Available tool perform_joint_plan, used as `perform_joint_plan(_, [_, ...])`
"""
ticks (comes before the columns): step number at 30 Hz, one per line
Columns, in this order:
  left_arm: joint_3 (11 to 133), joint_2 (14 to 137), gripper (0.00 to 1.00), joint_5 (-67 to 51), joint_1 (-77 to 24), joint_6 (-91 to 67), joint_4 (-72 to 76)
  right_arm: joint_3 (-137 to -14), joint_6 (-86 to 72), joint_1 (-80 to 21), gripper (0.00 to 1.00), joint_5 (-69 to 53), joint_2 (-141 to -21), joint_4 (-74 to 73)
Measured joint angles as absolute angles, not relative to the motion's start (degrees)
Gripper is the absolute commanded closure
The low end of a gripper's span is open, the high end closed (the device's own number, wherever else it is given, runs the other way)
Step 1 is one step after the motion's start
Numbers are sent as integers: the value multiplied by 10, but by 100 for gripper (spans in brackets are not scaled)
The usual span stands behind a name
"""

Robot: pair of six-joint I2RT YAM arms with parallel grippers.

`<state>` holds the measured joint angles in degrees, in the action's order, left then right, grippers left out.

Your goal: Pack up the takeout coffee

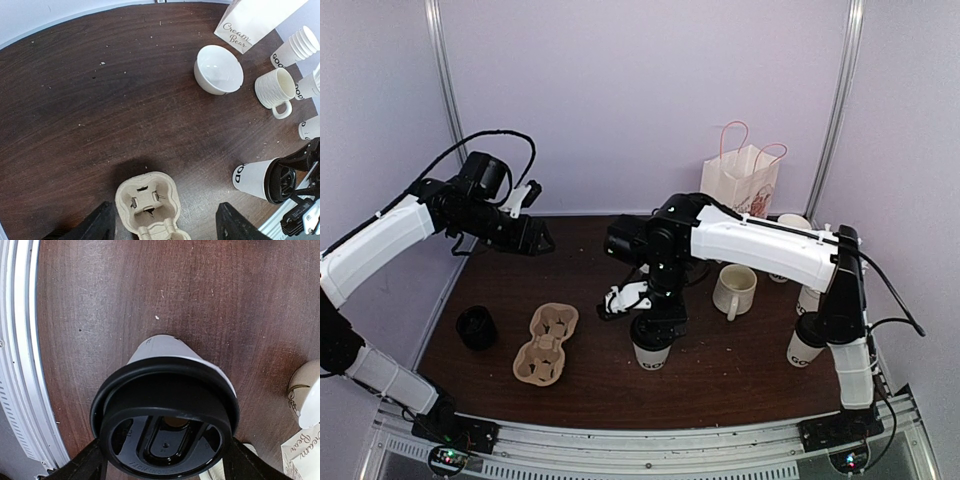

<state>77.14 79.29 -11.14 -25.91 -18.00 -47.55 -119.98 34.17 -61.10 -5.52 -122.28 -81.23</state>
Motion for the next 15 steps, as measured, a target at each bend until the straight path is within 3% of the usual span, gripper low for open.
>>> perform_joint_plan(15, [765, 793, 28, -118, -259, -180, -467, -1208, 336, -612, 16, -33, -1223, -811])
